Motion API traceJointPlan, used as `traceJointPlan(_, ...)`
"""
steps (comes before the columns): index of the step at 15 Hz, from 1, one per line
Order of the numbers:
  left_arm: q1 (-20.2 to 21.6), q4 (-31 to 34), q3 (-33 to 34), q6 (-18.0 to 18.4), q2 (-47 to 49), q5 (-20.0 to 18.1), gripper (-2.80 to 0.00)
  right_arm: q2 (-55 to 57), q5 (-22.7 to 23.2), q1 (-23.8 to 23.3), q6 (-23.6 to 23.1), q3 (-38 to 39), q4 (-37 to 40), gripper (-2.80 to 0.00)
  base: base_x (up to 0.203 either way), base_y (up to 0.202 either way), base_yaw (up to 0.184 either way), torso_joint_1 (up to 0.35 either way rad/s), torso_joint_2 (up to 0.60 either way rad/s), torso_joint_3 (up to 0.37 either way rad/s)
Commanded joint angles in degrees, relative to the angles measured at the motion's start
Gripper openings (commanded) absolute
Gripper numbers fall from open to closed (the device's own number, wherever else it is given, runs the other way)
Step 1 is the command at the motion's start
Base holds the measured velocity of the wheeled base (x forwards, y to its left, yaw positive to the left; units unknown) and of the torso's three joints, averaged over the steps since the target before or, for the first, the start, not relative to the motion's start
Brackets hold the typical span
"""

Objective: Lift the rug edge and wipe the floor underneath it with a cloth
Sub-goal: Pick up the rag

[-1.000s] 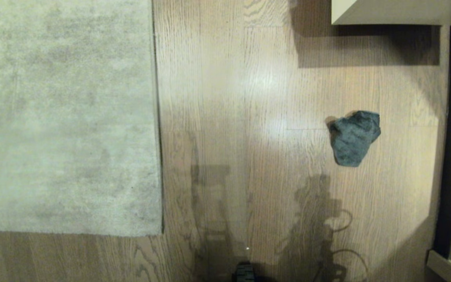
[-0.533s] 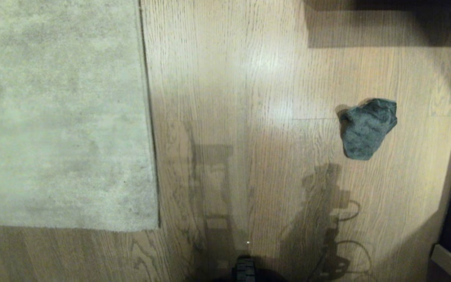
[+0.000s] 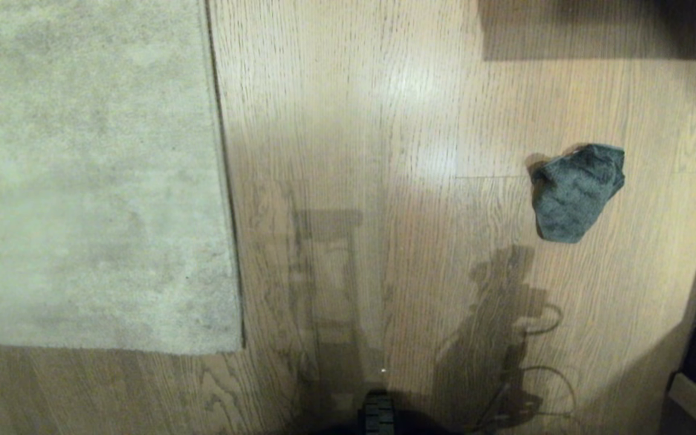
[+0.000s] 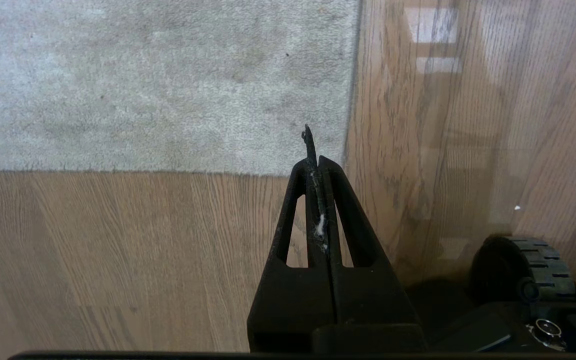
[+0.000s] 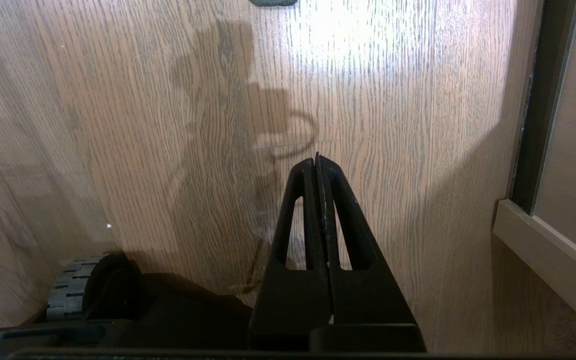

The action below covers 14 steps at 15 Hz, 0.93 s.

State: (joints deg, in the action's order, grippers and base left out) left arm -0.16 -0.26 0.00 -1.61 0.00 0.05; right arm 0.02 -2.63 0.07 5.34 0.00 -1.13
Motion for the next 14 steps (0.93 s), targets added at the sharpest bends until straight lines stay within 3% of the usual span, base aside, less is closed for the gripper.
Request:
traceJointPlan(1,-0.02,-0.01,0.0,0.03,0.09,0.04,-2.8,-0.02,0.0,0.01,0.02,0.0,-0.02,-2.8,0.0,0.0,0.0,0.0,0.0,0.0)
traceJointPlan(14,-0.01,-0.1,0.0,0.03,0.09,0.04,-2.8,-0.02,0.0,0.01,0.02,0.0,-0.1,-2.8,0.0,0.0,0.0,0.0,0.0,0.0)
